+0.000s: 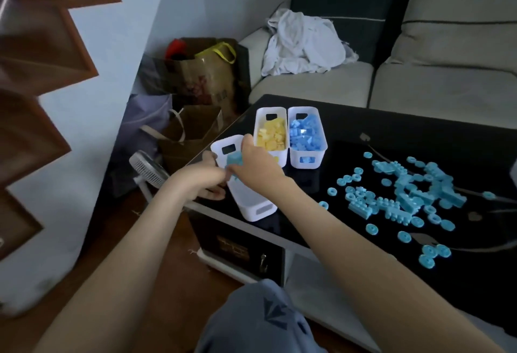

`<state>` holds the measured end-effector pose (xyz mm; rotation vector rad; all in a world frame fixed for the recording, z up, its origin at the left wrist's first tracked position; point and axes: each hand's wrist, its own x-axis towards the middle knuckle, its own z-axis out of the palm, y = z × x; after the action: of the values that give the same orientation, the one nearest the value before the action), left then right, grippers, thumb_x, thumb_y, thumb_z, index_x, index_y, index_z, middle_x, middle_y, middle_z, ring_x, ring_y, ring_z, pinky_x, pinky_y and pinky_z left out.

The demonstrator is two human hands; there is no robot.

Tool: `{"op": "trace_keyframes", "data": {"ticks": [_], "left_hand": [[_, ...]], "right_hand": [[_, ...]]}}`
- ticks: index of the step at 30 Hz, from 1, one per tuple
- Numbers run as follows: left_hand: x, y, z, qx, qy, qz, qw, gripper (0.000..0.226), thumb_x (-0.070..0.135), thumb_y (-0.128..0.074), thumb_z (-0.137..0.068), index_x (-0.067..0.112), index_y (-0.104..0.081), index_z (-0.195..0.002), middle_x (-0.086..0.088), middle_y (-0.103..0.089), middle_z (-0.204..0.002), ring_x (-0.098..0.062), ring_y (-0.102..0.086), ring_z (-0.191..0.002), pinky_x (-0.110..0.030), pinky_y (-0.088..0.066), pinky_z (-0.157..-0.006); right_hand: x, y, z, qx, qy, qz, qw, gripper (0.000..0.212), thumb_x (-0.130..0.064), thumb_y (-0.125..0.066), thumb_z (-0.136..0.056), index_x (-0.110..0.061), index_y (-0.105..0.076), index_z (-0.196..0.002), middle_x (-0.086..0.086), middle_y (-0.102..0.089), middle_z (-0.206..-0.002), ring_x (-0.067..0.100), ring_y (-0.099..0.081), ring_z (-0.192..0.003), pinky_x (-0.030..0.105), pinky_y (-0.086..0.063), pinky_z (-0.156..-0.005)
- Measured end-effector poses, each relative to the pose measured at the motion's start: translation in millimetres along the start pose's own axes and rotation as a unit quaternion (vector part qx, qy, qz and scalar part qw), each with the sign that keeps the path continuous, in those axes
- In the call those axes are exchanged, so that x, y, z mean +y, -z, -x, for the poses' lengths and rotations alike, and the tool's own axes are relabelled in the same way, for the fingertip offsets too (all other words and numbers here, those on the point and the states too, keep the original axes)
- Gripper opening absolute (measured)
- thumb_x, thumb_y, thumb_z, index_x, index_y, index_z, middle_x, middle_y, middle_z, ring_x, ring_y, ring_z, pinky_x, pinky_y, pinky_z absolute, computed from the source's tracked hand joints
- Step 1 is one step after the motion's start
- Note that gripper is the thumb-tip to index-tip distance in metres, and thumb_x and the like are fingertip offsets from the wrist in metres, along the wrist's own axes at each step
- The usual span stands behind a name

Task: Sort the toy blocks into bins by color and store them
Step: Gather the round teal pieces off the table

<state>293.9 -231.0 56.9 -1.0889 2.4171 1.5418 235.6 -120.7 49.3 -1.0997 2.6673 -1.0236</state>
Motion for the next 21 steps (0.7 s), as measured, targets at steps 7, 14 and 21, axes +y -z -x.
{"op": "trace_keyframes", "data": {"ticks": [7,14,21], "left_hand": [[31.7,-20.1,19.9,0.168,-0.199,-0.332,0.907,0.039,0.026,-0.044,-0.093,0.011,-0.044,-0.129,-0.011,-0.05,-0.122,-0.02,-0.052,-0.095,-0.031,-0.04,-0.071],[65.4,-134.1,31.9,-0.044,-0.411,-0.331,0.848,0.028,0.025,-0.049,-0.091,0.018,-0.049,-0.119,-0.004,-0.047,-0.116,-0.02,-0.052,-0.094,-0.03,-0.042,-0.076],[70.0,-200.8,16.3,-0.129,-0.447,-0.464,0.754,0.041,0.027,-0.057,-0.089,0.017,-0.046,-0.127,-0.01,-0.04,-0.121,-0.027,-0.037,-0.115,-0.041,-0.043,-0.092]], "right_hand": [[46.8,35.8,33.8,-0.017,0.061,0.061,0.996,0.041,-0.032,-0.05,-0.095,-0.018,-0.043,-0.132,0.002,-0.046,-0.136,0.021,-0.039,-0.124,0.037,-0.03,-0.103],[148.3,107.9,106.4,-0.016,-0.069,0.192,0.979,0.042,-0.027,-0.054,-0.091,-0.018,-0.044,-0.131,0.0,-0.049,-0.125,0.022,-0.04,-0.12,0.036,-0.031,-0.1],[202.8,131.1,141.4,-0.059,-0.209,0.177,0.96,0.028,-0.04,-0.066,-0.082,-0.025,-0.049,-0.097,-0.006,-0.049,-0.097,0.017,-0.049,-0.093,0.031,-0.044,-0.079]]}}
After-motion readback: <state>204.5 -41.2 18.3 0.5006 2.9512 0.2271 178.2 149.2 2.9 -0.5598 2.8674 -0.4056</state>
